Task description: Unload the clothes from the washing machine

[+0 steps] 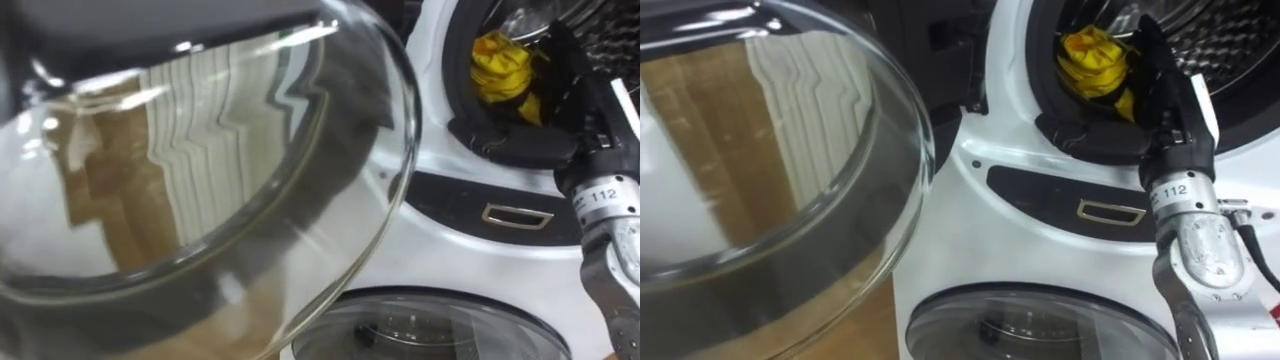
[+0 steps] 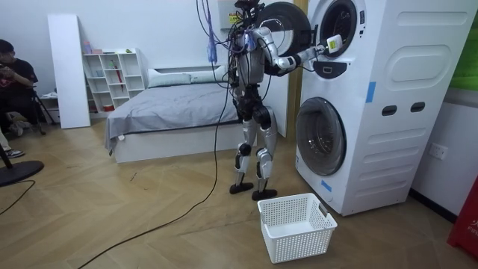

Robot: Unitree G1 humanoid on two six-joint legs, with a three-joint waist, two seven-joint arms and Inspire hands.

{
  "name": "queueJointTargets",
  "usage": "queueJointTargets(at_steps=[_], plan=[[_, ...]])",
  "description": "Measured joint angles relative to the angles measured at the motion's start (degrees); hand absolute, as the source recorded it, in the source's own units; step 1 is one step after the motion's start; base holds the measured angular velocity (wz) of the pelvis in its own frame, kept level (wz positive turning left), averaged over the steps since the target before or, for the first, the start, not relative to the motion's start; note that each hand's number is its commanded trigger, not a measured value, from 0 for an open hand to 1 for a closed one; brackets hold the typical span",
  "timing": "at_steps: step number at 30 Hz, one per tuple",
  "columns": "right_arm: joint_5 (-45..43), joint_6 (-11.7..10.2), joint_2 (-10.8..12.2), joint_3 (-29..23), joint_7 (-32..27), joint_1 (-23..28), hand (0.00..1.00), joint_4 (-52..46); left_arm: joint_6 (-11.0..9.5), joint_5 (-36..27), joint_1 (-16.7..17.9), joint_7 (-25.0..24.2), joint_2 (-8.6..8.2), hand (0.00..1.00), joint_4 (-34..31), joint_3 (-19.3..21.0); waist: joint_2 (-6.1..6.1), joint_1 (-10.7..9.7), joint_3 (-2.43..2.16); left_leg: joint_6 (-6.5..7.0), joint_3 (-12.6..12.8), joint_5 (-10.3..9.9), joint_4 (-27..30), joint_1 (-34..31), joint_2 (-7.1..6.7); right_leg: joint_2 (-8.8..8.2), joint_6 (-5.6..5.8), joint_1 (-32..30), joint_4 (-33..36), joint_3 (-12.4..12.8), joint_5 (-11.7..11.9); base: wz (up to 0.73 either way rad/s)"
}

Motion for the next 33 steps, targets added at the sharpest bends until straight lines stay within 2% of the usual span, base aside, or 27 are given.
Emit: queueJointTargets(at_steps=[1,3,7,11,18,22,33], plan=[[1.0,0.0,0.0,-0.1,-0.1,0.0,0.00,0.0,0.0,0.0,0.1,0.0,0.00,0.00,0.0,0.1,0.14,-0.1,-0.13,0.00,0.1,0.0,-0.1,0.3,0.04,0.08,0.00,0.4,-0.4,0.1,0.0,-0.05],[1.7,0.0,0.0,-1.0,-0.3,0.0,0.00,0.0,0.1,0.0,0.8,0.0,-0.06,0.00,0.0,0.1,0.36,-0.2,-0.78,0.00,0.1,0.0,-0.3,0.4,0.12,0.18,-0.03,0.6,-0.8,0.1,0.2,-0.02],[2.0,0.0,0.0,-4.0,-1.1,0.0,0.00,0.5,0.2,0.0,1.3,0.7,-0.16,0.00,0.0,0.4,0.42,-0.5,-0.73,-0.02,0.0,0.0,-0.5,0.7,0.15,0.21,-0.05,0.9,-0.8,0.0,0.2,0.00],[1.7,0.0,0.0,-4.5,-1.7,0.0,0.00,0.6,0.3,0.1,1.8,1.1,-0.23,0.00,0.0,0.4,0.34,-0.7,-0.63,-0.18,-0.2,-0.2,-0.8,0.8,0.23,0.26,-0.07,1.1,-0.8,-0.2,0.2,0.02],[1.7,0.0,0.0,-4.5,-3.9,0.1,0.00,0.6,1.0,0.0,1.9,1.2,-0.22,0.00,-0.2,0.4,-0.48,-0.7,-0.14,-0.18,-0.3,-0.2,-1.0,0.8,0.28,0.35,-0.07,1.1,-0.9,-0.2,0.2,0.00],[1.6,0.0,0.0,-4.5,-4.8,0.0,0.00,0.5,1.2,0.1,2.2,1.2,-0.24,0.00,-0.2,0.4,-0.91,-0.8,-0.35,-0.17,-0.3,-0.2,-0.8,0.5,0.30,0.34,-0.07,0.6,-0.9,-0.7,0.2,0.00],[-1.2,0.0,0.0,-4.8,-4.8,0.0,0.00,0.8,1.3,0.1,3.0,0.4,-0.31,0.00,-1.3,1.5,-0.78,-0.9,-0.26,-0.16,-0.9,-0.2,-0.5,0.2,0.29,0.14,-0.07,0.6,-1.0,-1.4,0.2,0.02]])
